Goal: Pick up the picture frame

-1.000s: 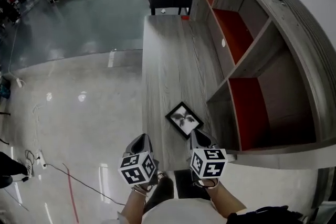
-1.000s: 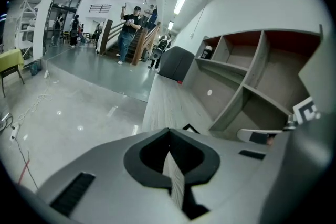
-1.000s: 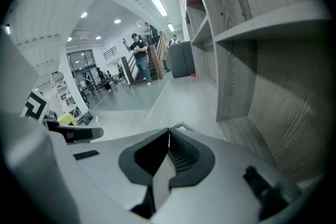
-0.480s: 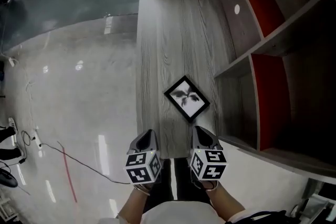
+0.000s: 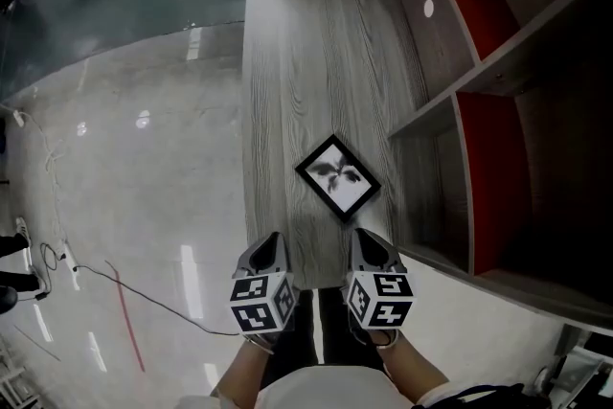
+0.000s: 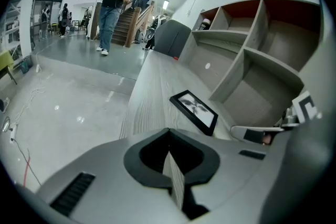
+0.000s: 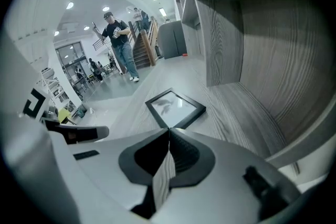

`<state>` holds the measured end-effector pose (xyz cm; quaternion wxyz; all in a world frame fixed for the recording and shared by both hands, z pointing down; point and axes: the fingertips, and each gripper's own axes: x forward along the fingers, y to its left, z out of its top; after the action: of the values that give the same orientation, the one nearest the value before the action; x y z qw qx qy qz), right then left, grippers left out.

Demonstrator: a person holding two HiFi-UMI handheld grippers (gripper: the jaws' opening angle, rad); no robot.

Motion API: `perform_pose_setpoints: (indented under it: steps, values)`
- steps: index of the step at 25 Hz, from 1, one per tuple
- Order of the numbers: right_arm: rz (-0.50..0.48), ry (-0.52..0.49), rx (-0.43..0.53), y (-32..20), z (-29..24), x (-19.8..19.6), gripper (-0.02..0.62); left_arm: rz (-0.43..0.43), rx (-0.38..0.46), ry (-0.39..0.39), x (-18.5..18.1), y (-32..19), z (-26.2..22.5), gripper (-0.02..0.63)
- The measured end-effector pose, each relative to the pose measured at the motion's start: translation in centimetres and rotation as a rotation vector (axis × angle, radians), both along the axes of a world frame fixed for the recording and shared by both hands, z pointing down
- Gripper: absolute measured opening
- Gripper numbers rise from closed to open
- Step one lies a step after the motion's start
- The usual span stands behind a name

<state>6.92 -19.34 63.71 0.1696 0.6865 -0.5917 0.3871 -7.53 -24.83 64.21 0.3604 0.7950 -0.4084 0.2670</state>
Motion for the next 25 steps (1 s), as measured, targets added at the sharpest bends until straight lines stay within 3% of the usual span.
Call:
perform_pose_setpoints:
  steps: [7,8,10,25]
  values:
    - [0.012,-0.001,0.007,-0.1,-0.1,0.4,0.032,0.033,-0.003,0.031,1.9,-0.4,-0.4,0.015]
    - [0.011,0.001,0.006,-0.1,0.0,0.5,0.032,0.034,-0.005,0.034,2.1,-0.4,-0.4,0.028]
    - [0.009,0.005,0.004,0.0,0.0,0.6,0.032,0.035,-0.013,0.038,2.7,-0.6,-0.2,0.137]
    - [0.032,0.022,-0.008,0.6,0.0,1.9,0.032,0.099,-0.035,0.052,7.3,-2.4,0.6,0.167]
